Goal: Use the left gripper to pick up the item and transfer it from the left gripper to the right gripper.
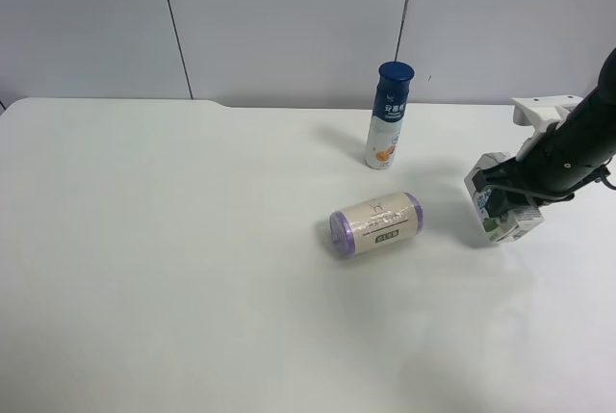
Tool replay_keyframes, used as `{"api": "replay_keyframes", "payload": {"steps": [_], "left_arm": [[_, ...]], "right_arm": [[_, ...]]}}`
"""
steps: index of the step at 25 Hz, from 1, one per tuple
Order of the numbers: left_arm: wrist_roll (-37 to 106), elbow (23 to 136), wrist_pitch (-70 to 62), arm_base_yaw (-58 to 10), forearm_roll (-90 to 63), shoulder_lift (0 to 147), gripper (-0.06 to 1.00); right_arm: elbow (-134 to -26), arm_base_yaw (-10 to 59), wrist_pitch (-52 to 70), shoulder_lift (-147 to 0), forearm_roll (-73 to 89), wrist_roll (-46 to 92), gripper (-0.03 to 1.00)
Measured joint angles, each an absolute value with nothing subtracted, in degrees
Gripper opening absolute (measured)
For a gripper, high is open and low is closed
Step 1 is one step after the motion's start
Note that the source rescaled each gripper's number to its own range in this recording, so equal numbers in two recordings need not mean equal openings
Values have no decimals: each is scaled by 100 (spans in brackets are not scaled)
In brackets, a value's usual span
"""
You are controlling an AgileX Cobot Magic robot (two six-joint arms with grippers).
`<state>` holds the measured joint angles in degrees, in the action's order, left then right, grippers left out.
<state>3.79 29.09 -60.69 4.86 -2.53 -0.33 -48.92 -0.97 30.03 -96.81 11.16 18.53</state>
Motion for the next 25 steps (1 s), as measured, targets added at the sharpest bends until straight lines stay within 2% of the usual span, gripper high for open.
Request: {"api": "replay_keyframes", "payload": {"steps": [18, 19, 20, 21, 22, 23, 24, 25], "left_arm": [[379, 2909, -6069, 486, -253, -33, 99], [379, 2909, -6069, 486, -253, -33, 99], [379, 2909, -6069, 486, -253, -33, 99], [379, 2909, -6069, 486, -253, -33, 99], [379, 2909, -6069, 486, -253, -33, 99], [379, 2909, -6069, 486, -253, -33, 99], [379, 2909, -6069, 486, -253, -33, 99], [379, 2909, -6069, 486, -253, -33, 99]], "right_arm": [[-4892, -97, 3025, -9933, 1866, 1813, 0], [-4892, -97, 3036, -9933, 1866, 1811, 5], [-4892, -97, 3036, -9933, 1870, 1784, 19], [-4892, -97, 3030, -9933, 1877, 1768, 36], [-4892, -97, 3030, -9928, 1881, 1708, 60], [-4892, -97, 3024, -9928, 1881, 1621, 76], [-4892, -97, 3019, -9928, 1881, 1581, 86], [-4892, -97, 3019, -9928, 1881, 1558, 91]]}}
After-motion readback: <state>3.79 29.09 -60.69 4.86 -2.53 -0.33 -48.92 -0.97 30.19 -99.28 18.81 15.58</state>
